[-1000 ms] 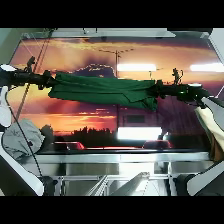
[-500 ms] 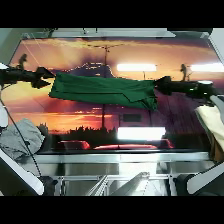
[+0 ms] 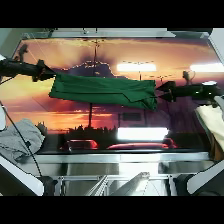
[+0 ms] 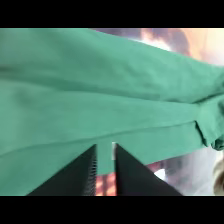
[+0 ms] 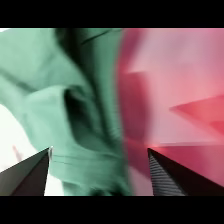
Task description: Fold the shirts.
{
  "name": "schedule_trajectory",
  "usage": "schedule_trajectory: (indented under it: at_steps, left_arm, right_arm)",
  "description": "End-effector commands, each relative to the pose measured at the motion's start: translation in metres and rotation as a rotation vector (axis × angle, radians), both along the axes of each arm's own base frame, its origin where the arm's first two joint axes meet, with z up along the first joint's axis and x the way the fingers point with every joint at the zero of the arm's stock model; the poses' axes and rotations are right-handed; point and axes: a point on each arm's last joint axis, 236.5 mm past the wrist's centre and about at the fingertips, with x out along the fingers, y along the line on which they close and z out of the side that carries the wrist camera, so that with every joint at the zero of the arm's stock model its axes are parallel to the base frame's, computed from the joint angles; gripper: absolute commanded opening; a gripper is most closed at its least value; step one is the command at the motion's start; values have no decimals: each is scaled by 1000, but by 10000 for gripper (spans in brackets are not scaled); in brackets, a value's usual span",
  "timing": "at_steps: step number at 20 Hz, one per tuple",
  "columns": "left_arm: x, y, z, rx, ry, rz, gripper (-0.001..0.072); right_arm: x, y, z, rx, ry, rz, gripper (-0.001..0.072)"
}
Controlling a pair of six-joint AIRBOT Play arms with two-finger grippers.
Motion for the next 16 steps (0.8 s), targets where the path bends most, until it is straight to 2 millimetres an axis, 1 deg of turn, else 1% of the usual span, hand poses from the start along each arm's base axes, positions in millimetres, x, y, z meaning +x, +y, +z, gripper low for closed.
schedule_trajectory:
  at_steps: [1, 2, 3, 4, 5, 6, 7, 9, 10, 12, 14, 16]
  left_arm:
    - [8, -64, 4, 13, -56, -67, 100]
    - [11, -84, 4, 22, -77, -84, 100]
    - [14, -98, 4, 39, -102, -96, 100]
    - [15, -112, -1, 78, -126, -117, 98]
    - [14, -123, -6, 117, -136, -140, 39]
    - [11, -134, -14, 158, -142, -172, 3]
    - [5, -147, -22, 188, -138, -210, 3]
    - [-7, -173, -42, 236, -124, -283, 3]
    - [-13, -186, -53, 256, -115, -314, 3]
    - [-26, -210, -76, 266, -86, -370, 3]
    - [-40, -223, -102, 283, -39, -415, 4]
    - [-53, -239, -121, 280, -3, -449, 4]
  right_arm:
    - [8, 59, -1, 113, 31, 4, 694]
    - [12, 72, -3, 108, 26, 2, 687]
    - [14, 80, -7, 89, 19, 2, 644]
    - [16, 90, -5, 97, 14, 1, 318]
    - [20, 96, 1, 123, 7, -12, 142]
    - [24, 100, 9, 153, -13, -22, 109]
    - [27, 103, 21, 180, -58, -13, 19]
    - [27, 104, 42, 206, -95, -2, 20]
    - [26, 103, 58, 217, -120, 12, 20]
    - [21, 99, 103, 231, -195, 40, 19]
    - [15, 95, 153, 235, -274, 55, 19]
    - [3, 95, 197, 233, -354, 79, 19]
